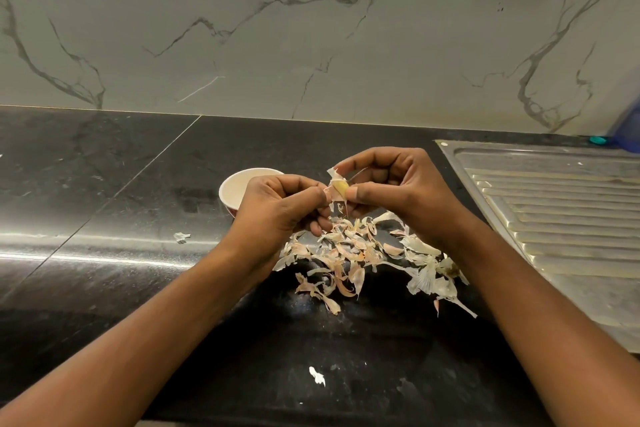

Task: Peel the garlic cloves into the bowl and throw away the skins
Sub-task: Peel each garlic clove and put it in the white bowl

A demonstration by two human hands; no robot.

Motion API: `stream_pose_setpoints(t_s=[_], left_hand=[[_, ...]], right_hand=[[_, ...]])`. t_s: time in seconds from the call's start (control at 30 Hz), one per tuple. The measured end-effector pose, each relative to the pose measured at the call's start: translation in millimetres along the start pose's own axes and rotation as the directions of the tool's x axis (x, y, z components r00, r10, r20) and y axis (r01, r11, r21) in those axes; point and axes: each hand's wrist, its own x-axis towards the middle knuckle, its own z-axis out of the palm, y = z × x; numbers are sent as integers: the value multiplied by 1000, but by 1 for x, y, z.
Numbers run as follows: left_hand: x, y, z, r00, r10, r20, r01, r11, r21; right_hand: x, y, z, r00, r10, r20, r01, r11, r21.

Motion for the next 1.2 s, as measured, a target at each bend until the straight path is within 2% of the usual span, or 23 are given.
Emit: stream_pose_setpoints(t_s=[0.4, 0.57, 0.77, 0.97, 1.2], left_hand=[[1, 1, 1, 999, -54, 10, 54, 995, -78], [0, 2, -3, 997, -69, 21, 72, 984, -165], [-2, 1, -3, 999, -38, -7, 37, 998, -55], [-4, -2, -2, 998, 49, -33, -45, 993, 109], [-3, -1, -2, 998, 62, -19, -58, 984, 171]], right_hand=[[3, 2, -1, 994, 107, 0, -106, 981, 162], [4, 0, -7, 990, 140, -7, -138, 983, 120], [3, -1, -5, 985, 155, 74, -158, 987, 35], [3, -2, -4, 987, 144, 77, -144, 990, 2], [3, -2, -2, 986, 140, 86, -139, 990, -18]])
